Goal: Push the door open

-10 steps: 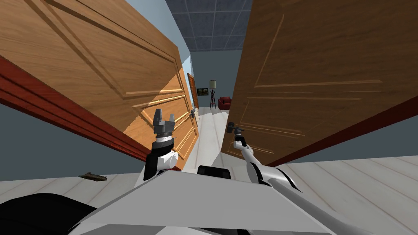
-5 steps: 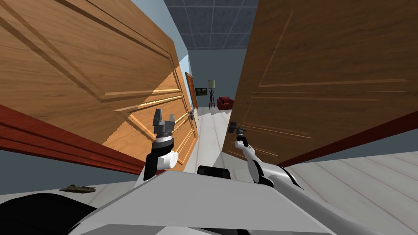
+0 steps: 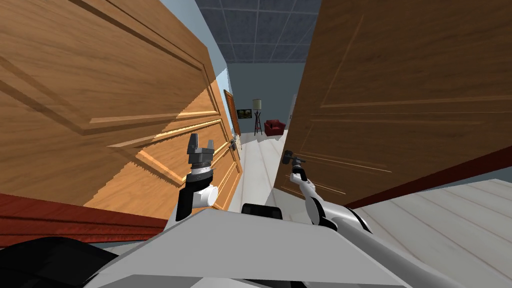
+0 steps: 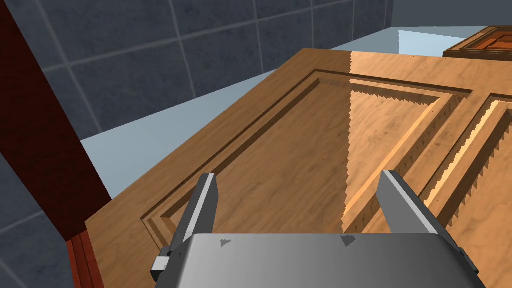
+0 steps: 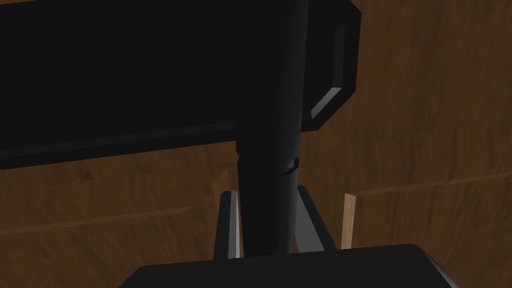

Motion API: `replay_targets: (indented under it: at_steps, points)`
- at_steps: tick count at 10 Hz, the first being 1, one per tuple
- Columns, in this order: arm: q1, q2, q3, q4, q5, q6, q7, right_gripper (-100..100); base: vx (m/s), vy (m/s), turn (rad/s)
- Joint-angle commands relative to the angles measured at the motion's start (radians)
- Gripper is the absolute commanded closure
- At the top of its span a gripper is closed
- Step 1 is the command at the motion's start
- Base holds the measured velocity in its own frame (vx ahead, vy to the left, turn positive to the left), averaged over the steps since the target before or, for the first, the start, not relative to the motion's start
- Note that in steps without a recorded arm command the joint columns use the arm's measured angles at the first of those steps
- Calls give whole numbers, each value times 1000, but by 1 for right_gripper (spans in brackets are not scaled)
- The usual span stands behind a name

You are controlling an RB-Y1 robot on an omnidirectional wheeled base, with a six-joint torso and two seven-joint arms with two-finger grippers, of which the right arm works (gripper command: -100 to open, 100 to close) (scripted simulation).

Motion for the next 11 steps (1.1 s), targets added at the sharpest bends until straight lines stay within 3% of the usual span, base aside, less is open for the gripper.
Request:
replay_targets:
  at_steps: [1,11]
  points:
    - [-12,-8,-12,9,-6,-6,4,100,165,58,-52]
    - [-11,-6,-12,10,-9,-6,10,100,173,24,-116]
